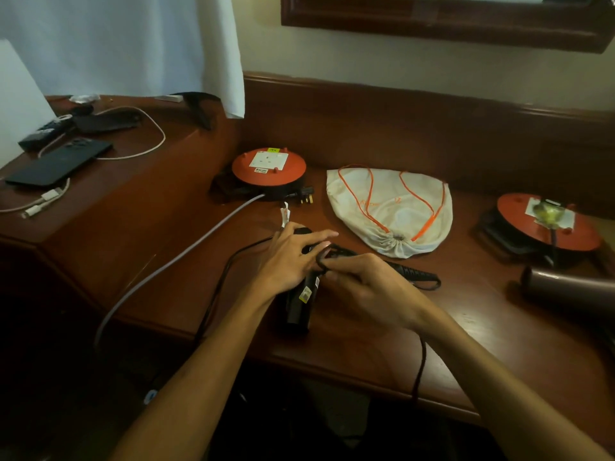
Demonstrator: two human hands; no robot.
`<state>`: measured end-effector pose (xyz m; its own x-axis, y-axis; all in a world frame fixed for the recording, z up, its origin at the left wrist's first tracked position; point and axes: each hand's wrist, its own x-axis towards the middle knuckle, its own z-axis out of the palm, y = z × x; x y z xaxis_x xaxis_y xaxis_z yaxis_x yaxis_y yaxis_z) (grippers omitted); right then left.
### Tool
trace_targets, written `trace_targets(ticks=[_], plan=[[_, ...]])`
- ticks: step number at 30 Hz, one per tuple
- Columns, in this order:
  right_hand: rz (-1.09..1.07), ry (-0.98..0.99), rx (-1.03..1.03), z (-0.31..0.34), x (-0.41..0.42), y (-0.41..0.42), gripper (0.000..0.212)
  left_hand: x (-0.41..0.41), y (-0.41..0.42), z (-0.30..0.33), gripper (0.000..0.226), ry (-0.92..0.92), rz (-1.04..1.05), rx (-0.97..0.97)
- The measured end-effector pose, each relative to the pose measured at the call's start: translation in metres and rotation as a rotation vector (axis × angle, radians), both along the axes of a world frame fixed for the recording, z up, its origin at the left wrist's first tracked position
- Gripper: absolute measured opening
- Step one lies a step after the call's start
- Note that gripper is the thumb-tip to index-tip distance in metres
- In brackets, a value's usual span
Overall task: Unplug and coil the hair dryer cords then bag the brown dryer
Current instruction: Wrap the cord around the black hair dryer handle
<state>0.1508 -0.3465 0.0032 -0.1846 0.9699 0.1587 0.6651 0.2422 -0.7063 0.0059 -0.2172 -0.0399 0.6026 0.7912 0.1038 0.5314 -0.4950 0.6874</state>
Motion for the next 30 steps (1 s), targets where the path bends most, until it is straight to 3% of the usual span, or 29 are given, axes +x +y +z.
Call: trace_targets(ticks=[4, 8, 13, 16, 18, 24, 27, 30], plan=[[0.002, -0.066, -0.057, -0.022, 0.004, -0.023, 0.03, 0.003, 0.004, -0.01, 0.018, -0.136, 0.038, 0.003], [-0.044, -0.425, -0.187, -0.055, 0.013, -0.029, 0.043, 0.001, 0.005, -0.014, 0.007, -0.316, 0.057, -0.037], [-0.111, -0.505, -0.039, -0.072, 0.024, 0.004, 0.048, -0.015, 0.004, -0.02, 0.016, -0.543, 0.059, -0.18], [-0.221, -0.457, -0.233, -0.066, 0.041, 0.033, 0.029, -0.022, 0.003, -0.021, 0.009, -0.503, 0.022, -0.172], [-0.211, -0.334, -0.243, -0.053, 0.059, 0.056, 0.016, -0.024, 0.003, -0.021, 0.006, -0.442, -0.027, -0.156], [-0.121, -0.368, -0.323, -0.009, 0.071, 0.083, 0.04, -0.011, -0.009, -0.009, 0.007, -0.179, -0.049, 0.011], [-0.031, -0.284, -0.4, 0.025, 0.065, 0.077, 0.029, -0.007, -0.014, -0.004, 0.01, -0.093, -0.039, 0.044], [0.117, -0.124, -0.587, 0.054, 0.058, 0.057, 0.019, -0.01, -0.014, -0.006, 0.01, -0.13, -0.007, 0.036]])
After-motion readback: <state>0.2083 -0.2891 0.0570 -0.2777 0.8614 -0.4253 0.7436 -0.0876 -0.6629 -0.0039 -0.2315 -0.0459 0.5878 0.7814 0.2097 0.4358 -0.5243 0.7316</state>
